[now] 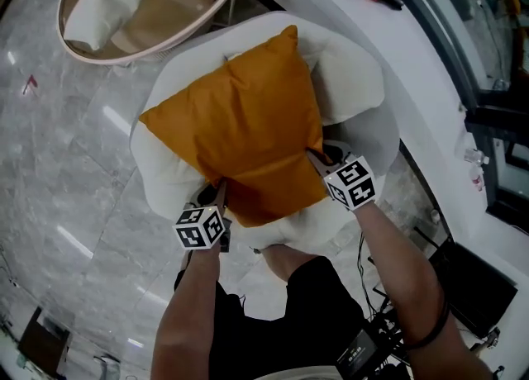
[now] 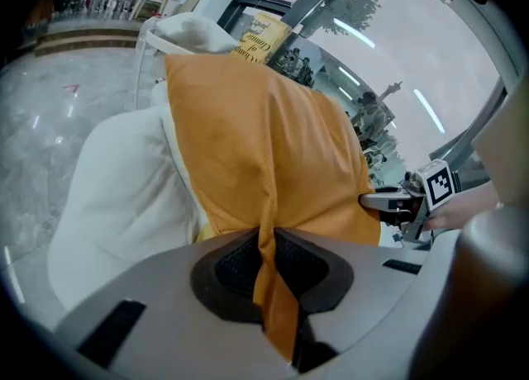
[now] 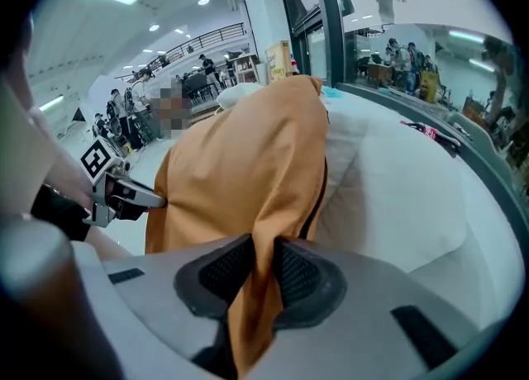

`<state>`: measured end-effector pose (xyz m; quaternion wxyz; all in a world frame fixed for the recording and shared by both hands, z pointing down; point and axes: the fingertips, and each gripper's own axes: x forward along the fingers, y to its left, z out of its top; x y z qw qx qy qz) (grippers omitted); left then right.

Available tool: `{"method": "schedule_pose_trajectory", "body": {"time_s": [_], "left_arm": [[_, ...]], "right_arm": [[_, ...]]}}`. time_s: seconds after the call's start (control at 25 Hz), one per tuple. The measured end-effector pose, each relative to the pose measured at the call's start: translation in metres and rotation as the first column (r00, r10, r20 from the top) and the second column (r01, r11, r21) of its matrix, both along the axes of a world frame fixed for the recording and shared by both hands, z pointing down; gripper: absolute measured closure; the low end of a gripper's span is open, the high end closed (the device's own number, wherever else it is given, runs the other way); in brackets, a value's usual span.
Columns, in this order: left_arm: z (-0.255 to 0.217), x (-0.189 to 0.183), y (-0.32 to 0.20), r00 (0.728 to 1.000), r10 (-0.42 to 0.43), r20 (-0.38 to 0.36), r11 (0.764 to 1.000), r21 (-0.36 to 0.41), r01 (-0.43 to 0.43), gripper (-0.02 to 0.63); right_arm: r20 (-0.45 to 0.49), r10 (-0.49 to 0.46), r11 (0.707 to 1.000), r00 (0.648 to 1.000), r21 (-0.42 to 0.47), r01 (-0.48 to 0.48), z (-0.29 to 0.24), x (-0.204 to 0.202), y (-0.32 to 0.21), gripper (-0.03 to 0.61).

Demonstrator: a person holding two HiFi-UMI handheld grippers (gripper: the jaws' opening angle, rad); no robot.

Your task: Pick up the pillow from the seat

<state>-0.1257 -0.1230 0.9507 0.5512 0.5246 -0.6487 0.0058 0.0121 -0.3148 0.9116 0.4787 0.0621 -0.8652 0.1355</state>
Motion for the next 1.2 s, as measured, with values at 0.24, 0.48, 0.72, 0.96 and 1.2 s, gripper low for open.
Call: {"method": "schedule_pose_trajectory", "body": {"time_s": [0.24, 0.48, 0.72, 0.96, 1.2], "left_arm": [[-0.027, 0.001, 0.014, 0.998, 0.051, 0.024, 0.999, -0.006, -0.051, 0.577], [-0.049, 0.013, 0.024, 0.992, 0.124, 0.036, 0.992, -0.012, -0.123, 0.580], [-0.080, 0.030, 0.034, 0.984, 0.175, 0.044, 0.984, -0.016, -0.175, 0.581], [-0.117, 0.045, 0.038, 0.970, 0.236, 0.056, 0.972, -0.013, -0.235, 0.580], [-0.141, 0.056, 0.042, 0.954, 0.287, 0.085, 0.958, -0.031, -0.285, 0.586]], "right_arm": [[0.004, 0.059, 0.997, 0.998, -0.041, -0.059, -0.012, 0.022, 0.027, 0.497], [0.023, 0.086, 0.994, 0.996, -0.070, -0.084, -0.028, 0.043, 0.045, 0.508], [0.044, 0.117, 0.990, 0.992, -0.087, -0.112, -0.054, 0.067, 0.062, 0.511], [0.088, 0.212, 0.972, 0.973, -0.122, -0.201, -0.086, 0.095, 0.075, 0.509], [0.115, 0.264, 0.957, 0.958, -0.155, -0.245, -0.113, 0.119, 0.096, 0.510]]}}
